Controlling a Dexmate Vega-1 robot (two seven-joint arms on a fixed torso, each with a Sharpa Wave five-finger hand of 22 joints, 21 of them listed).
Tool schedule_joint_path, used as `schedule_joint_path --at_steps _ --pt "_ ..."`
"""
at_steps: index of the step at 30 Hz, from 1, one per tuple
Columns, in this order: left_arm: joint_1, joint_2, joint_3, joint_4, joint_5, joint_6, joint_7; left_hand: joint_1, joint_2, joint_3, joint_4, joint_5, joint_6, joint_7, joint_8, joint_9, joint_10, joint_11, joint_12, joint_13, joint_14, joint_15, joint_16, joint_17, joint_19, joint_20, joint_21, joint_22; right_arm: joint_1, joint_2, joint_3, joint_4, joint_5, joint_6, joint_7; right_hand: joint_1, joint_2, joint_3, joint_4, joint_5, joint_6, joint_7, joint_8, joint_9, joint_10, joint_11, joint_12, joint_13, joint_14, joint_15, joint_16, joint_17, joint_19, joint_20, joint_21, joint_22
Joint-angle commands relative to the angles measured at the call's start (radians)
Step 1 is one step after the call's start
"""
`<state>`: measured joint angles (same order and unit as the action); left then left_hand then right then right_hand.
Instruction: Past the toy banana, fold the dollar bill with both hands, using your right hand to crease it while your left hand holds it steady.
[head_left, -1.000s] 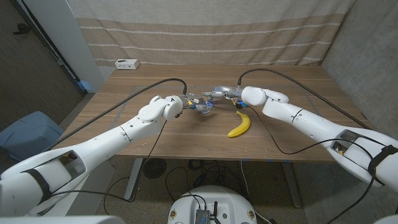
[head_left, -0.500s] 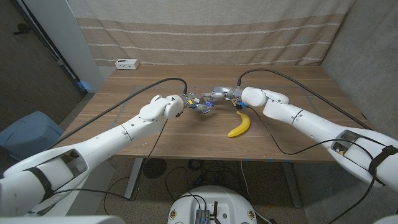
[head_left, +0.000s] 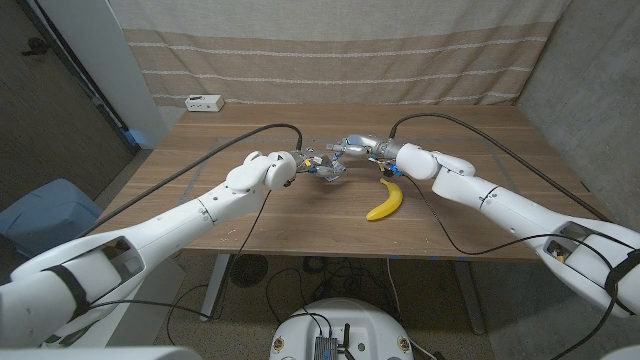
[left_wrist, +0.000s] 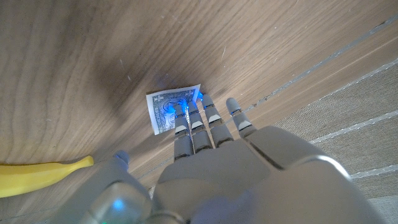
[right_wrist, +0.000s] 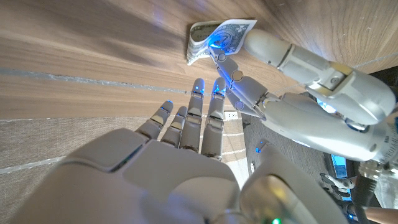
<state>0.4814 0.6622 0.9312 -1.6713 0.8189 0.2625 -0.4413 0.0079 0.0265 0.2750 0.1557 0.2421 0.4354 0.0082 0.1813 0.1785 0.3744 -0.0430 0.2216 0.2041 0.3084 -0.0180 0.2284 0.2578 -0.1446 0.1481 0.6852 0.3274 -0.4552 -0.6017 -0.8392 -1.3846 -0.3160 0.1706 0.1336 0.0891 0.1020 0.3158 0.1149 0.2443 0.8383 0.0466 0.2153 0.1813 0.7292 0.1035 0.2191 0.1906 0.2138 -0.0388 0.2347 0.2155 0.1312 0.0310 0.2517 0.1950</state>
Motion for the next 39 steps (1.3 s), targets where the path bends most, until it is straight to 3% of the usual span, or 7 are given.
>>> schedule_joint_path --at_steps 1,20,39 --pt "-0.007 -0.004 0.006 0.008 -0.006 -0.004 0.004 0.001 -0.004 -0.003 0.000 0.010 0.005 -0.003 0.008 0.002 -0.001 -0.001 -0.001 0.001 -0.004 -0.002 0.000 0.003 -0.007 0.000 0.008 0.006 -0.029 -0.012 0.024 -0.014 -0.007 -0.001 -0.010 0.002 0.000 0.005 -0.007 0.003 0.068 0.013 0.014 -0.001 0.067 0.025 0.012 0.000 0.069 -0.040 0.018 -0.010 0.041 0.006 0.014 -0.002" --pt "-0.008 -0.001 0.008 0.004 -0.011 -0.002 0.002 0.004 -0.003 -0.011 0.000 0.015 -0.002 -0.003 0.007 0.002 -0.004 -0.004 -0.004 -0.001 -0.006 -0.002 -0.001 0.003 -0.008 -0.001 0.012 0.007 0.005 0.022 -0.006 0.056 0.011 -0.028 0.054 0.000 -0.007 0.004 -0.008 0.004 0.065 0.015 0.001 -0.001 0.071 0.020 0.000 0.000 0.069 -0.037 0.009 -0.016 0.038 0.007 0.009 -0.004" --pt "0.004 0.012 0.003 -0.024 -0.004 0.008 -0.004 0.006 -0.002 -0.018 0.000 0.019 -0.013 -0.008 0.006 0.002 -0.011 -0.004 -0.007 -0.002 -0.009 -0.003 -0.001 0.003 -0.011 0.001 0.016 0.007 0.005 0.022 -0.020 0.051 0.021 -0.058 0.082 0.001 -0.009 0.005 -0.010 0.004 0.078 0.018 -0.001 -0.001 0.082 0.023 -0.003 0.000 0.083 -0.041 0.009 -0.019 0.038 0.009 0.006 -0.004"
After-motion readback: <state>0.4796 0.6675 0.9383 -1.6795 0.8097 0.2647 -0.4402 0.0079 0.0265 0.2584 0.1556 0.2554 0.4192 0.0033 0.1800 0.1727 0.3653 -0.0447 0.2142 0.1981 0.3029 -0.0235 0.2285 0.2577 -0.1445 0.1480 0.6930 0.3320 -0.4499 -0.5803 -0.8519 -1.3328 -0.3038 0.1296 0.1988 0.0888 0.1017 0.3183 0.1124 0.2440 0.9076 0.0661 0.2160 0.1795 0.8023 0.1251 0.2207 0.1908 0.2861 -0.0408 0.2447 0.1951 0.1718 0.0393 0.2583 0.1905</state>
